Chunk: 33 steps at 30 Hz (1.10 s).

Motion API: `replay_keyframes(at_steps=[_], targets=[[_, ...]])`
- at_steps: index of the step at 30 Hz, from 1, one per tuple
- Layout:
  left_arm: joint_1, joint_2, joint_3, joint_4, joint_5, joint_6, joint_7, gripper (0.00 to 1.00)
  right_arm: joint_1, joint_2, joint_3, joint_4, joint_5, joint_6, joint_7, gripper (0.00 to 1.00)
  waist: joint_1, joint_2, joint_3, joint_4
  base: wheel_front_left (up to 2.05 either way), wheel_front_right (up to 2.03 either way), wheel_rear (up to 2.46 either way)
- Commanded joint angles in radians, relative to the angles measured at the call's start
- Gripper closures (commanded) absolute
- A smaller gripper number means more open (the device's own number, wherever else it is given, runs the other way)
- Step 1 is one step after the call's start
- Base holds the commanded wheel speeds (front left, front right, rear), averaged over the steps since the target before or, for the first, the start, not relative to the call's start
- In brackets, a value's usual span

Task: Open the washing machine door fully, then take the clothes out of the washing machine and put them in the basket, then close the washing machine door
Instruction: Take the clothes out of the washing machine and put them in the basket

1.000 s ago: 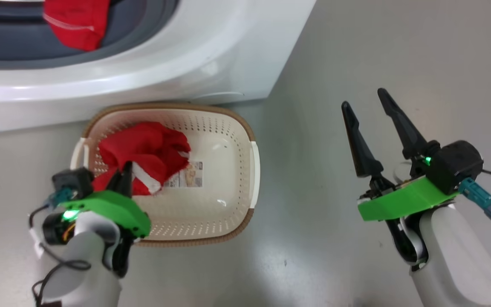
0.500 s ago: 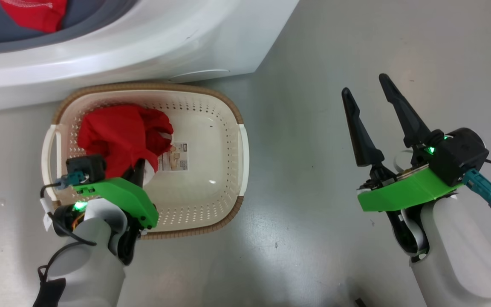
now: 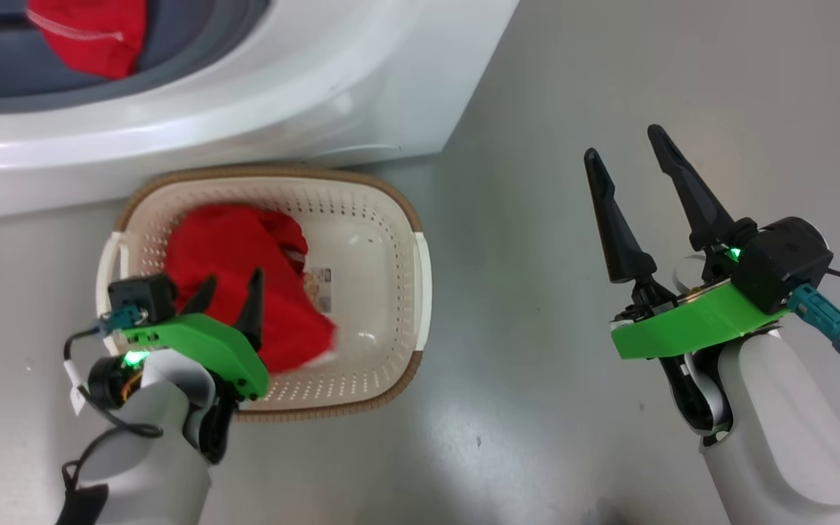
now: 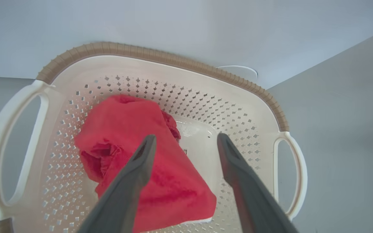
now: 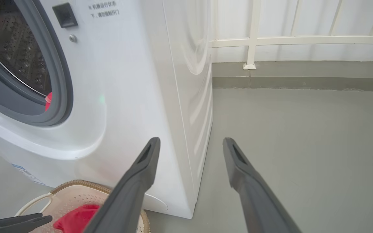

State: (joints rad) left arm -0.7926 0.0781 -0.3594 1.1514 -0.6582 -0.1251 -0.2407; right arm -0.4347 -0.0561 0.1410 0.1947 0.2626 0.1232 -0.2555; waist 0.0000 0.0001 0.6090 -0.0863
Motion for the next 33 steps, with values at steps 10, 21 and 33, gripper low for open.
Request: replay_keyframes(at_steps=[10, 21, 33], targets=[[0.153, 0.057, 0.067, -0.164, -0.019, -0.003, -0.021, 0.0, 0.067, 0.006, 0.014, 0.005, 0.0, 0.008, -0.006, 0.0, 0.0, -0.0001, -0.186, 0.054, 0.0, 0.0, 0.0], [0.346, 0.053, 0.249, -0.436, 0.083, 0.033, -0.021, 0.0, 0.13, 0.006, 0.013, 0.026, 0.007, 0.008, -0.006, 0.0, 0.0, -0.0001, -0.324, 0.081, 0.0, 0.0, 0.0], [0.515, 0.017, 0.411, -0.783, 0.234, 0.031, -0.021, 0.0, 0.17, 0.006, -0.018, 0.006, -0.009, 0.008, -0.006, 0.0, 0.0, -0.0001, -0.397, 0.083, 0.0, 0.0, 0.0]])
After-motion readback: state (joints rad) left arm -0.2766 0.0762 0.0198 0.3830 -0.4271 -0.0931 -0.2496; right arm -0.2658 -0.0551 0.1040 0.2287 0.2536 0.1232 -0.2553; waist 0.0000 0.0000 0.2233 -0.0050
